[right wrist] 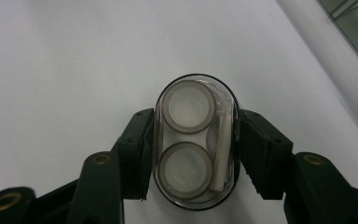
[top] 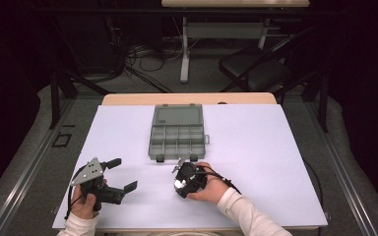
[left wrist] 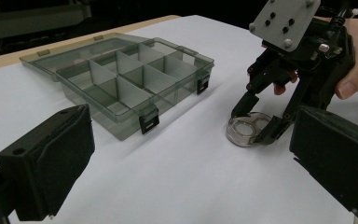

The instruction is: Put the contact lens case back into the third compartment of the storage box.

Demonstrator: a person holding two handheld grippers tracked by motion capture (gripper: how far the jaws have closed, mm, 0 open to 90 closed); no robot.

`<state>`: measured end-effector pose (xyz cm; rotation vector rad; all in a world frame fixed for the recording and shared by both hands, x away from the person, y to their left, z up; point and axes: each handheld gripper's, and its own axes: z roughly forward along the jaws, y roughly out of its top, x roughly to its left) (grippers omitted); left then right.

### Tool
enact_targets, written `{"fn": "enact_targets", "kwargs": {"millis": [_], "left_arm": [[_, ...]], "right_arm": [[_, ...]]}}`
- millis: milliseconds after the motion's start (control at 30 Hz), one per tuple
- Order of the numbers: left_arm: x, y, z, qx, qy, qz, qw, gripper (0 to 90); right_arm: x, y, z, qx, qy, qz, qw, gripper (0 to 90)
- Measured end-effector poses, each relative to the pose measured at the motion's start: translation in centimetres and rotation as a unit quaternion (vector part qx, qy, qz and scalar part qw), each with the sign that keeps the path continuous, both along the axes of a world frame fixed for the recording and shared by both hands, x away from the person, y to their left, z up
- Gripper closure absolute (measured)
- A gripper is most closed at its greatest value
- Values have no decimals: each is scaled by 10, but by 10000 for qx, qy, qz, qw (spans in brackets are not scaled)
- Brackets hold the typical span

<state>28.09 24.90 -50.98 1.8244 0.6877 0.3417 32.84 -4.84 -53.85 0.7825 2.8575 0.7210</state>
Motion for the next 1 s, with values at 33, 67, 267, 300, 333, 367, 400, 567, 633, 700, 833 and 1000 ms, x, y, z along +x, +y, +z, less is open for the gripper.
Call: {"fn": "enact_targets", "kwargs": {"millis": [33,67,267,300,333,367,400,567,633,700,833,1000], "left_arm": [[0,0,0,1,0,0,10000,3],[0,0,0,-3,-1,-1,10000,3],[0,0,0,-2,3,-2,10000,3],[0,0,0,-1,12,-19,10000,3],[0,0,0,1,10,-18,10000,3],[0,0,0,0,10,-19,10000,3],[0,0,0,-3,9,-20,10000,3],[0,0,0,-2,14,-17,10000,3],[0,0,0,1,12,-21,10000,3],[0,0,0,-2,12,-19,10000,3],[0,0,0,-2,5,-1,10000,3],[0,0,0,-3,2,-1,10000,3]], "right_arm": [[0,0,0,-3,2,2,10000,481],[0,0,0,-3,6,8,10000,482],[0,0,0,-6,-3,20,10000,484],[0,0,0,-18,0,22,10000,484],[0,0,0,-22,-1,19,10000,484],[0,1,1,-38,-3,16,10000,484],[0,1,1,-41,-2,14,10000,485],[0,0,3,11,11,-32,10000,485],[0,0,5,15,-16,-33,10000,485],[-1,0,6,18,-16,-56,10000,485],[0,0,8,18,-57,-46,10000,485],[-1,0,10,11,-66,-94,9999,485]]}}
